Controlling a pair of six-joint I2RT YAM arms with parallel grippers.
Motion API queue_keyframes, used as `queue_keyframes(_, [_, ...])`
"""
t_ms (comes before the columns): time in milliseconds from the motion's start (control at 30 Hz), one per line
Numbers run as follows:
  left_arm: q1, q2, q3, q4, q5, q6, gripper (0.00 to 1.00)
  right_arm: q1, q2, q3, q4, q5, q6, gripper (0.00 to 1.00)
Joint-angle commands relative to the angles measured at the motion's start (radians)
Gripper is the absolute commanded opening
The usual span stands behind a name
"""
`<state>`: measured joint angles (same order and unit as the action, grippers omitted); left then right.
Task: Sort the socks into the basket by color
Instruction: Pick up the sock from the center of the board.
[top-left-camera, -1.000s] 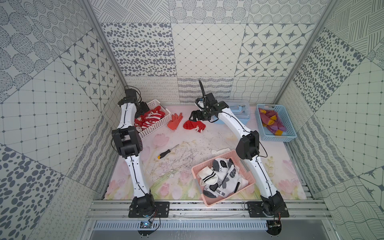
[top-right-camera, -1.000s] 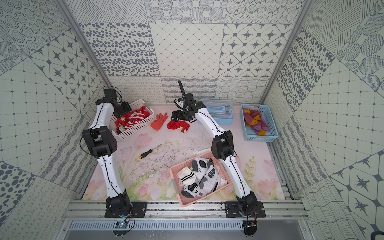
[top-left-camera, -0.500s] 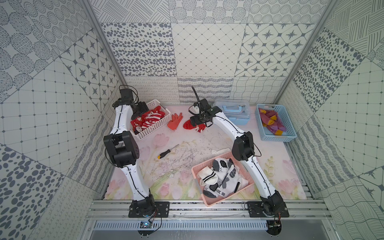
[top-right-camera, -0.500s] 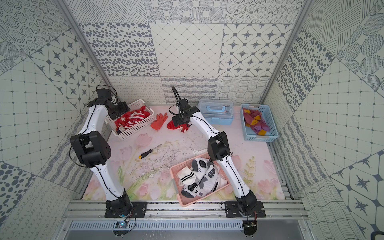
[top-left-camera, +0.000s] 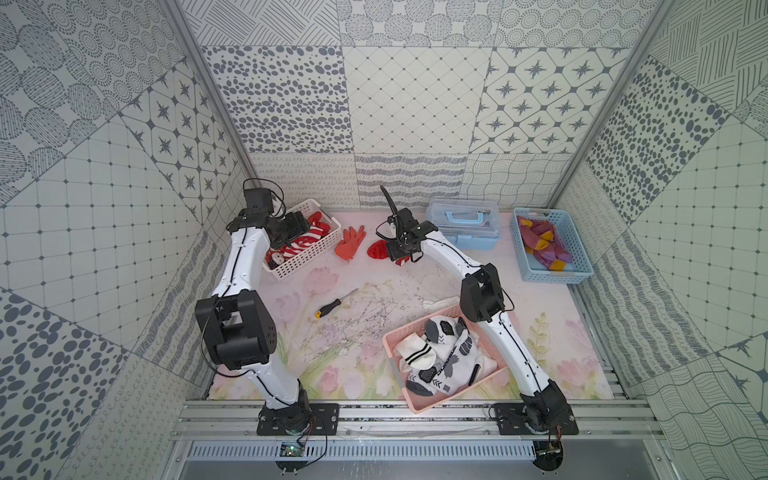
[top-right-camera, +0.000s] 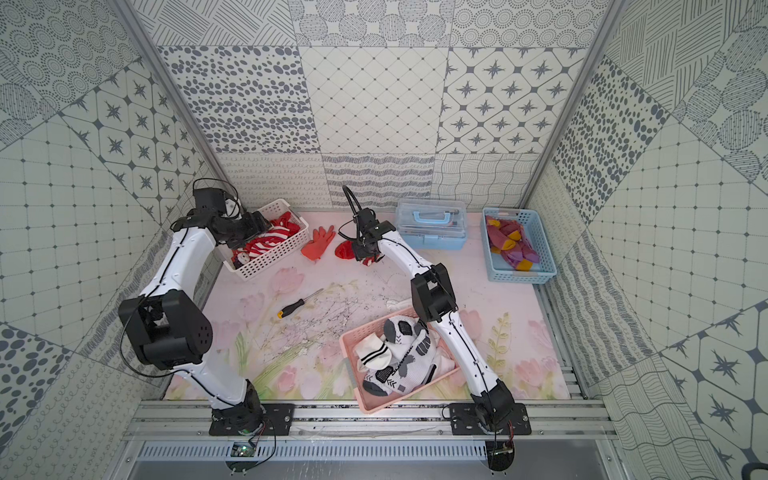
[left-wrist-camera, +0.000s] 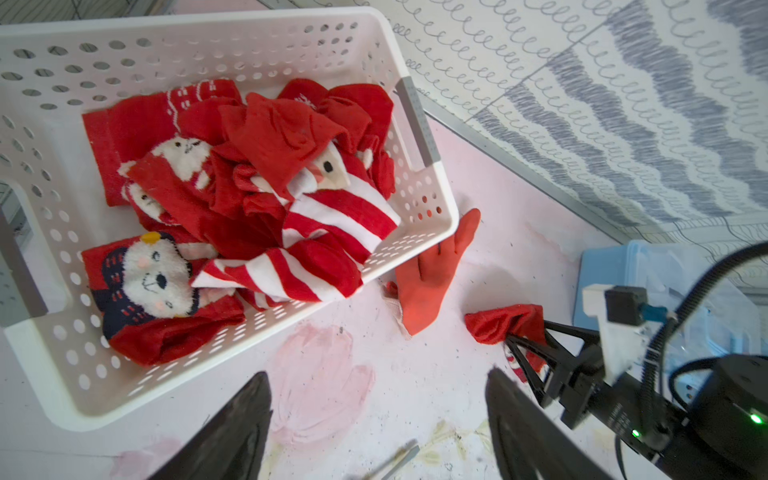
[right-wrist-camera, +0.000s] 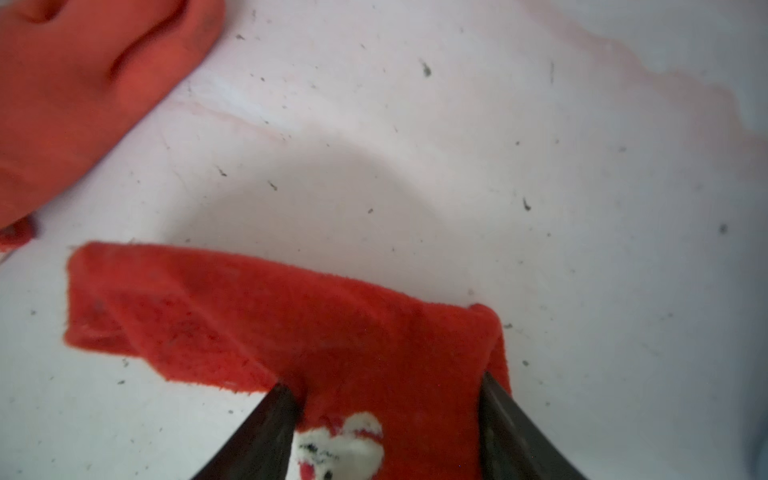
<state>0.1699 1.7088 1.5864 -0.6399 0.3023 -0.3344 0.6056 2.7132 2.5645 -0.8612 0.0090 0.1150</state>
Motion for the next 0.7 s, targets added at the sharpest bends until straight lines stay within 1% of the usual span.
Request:
queue_keyframes(0, [-0.023,-0.081,-0.063,0.027,0.062,0.003,0.81,0.004,-0.026,-0.061,0.031,-0.016,0.018,0.52])
queue_keyframes(200, [-0.048,-0.148,-0.125,0.023,0.085,0.000,0.81,0.004,-0.068,-0.136,0.039,-0.033,0.032,0.21])
queue_keyframes(333, [-0.075,-0.181,-0.158,0.034,0.104,-0.006,0.81,0.004,-0.125,-0.189,0.048,-0.033,0.038,0.00])
queue_keyframes(500, [-0.116,-0.212,-0.189,0.065,0.140,-0.024,0.81,0.005,-0.231,-0.266,0.093,-0.037,0.043,0.00])
queue_keyframes(667, [-0.155,-0.245,-0.230,0.134,0.203,-0.066,0.81,0.008,-0.360,-0.354,0.137,-0.096,0.058,0.00])
